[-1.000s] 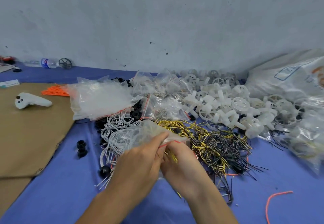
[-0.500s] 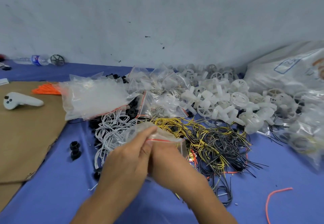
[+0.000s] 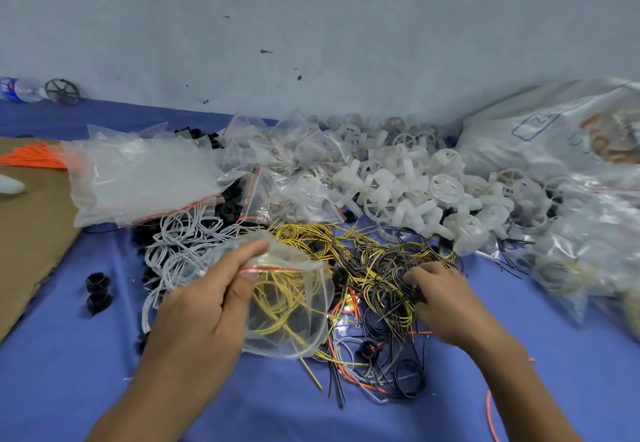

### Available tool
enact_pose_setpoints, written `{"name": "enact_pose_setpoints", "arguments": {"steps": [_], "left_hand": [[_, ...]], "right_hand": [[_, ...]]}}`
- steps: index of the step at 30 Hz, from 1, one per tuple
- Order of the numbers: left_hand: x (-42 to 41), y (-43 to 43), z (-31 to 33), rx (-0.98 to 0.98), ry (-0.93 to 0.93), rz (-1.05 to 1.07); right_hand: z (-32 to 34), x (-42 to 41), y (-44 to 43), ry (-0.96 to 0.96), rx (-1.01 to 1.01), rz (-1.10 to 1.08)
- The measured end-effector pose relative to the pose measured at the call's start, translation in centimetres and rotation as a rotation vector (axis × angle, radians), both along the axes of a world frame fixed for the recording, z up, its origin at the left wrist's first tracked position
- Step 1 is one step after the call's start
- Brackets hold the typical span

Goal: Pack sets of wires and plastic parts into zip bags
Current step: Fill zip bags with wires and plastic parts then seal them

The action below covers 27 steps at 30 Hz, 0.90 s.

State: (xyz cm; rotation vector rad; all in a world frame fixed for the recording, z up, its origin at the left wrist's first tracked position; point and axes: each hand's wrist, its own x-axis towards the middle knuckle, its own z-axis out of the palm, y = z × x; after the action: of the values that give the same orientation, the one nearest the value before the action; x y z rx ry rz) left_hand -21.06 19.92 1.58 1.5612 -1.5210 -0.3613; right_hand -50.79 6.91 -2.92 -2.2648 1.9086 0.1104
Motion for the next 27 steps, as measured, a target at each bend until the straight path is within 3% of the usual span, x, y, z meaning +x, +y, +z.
{"name": "enact_pose_setpoints", "arguments": {"steps": [8,13,16,19,22,24,27], "left_hand": [[0.0,0.6,-0.8,0.045,-0.059,0.075],[0.1,0.5,-0.5,0.041,-0.019,0.105],[0.3,0.3,-0.3,0.030,0.002,0.089],[0.3,0.0,0.1,0.025,0.010,0.052],[0.4,-0.8,0.2,0.021,0.038,0.004],[0.3,-1.3,0.2,0.015,0.050,-0.026],[0.0,-1.7,0.0,-0.003,0.006,-0.050]], "right_hand": [[-0.8,-0.7,-0.3,-0.078,-0.219,0.073],[1.4,-0.8,-0.1,-0.389,-0.519,0.078],[3.6,-0.2,0.4,-0.694,-0.564,-0.020],[6.0,1.2,1.8,-1.133,-0.513,-0.073],[7.6,3.5,4.7,-1.379,-0.323,0.047],[7.9,5.0,6.5,-1.398,-0.137,0.145],[7.7,6.7,8.2,-1.226,0.123,0.237]]}}
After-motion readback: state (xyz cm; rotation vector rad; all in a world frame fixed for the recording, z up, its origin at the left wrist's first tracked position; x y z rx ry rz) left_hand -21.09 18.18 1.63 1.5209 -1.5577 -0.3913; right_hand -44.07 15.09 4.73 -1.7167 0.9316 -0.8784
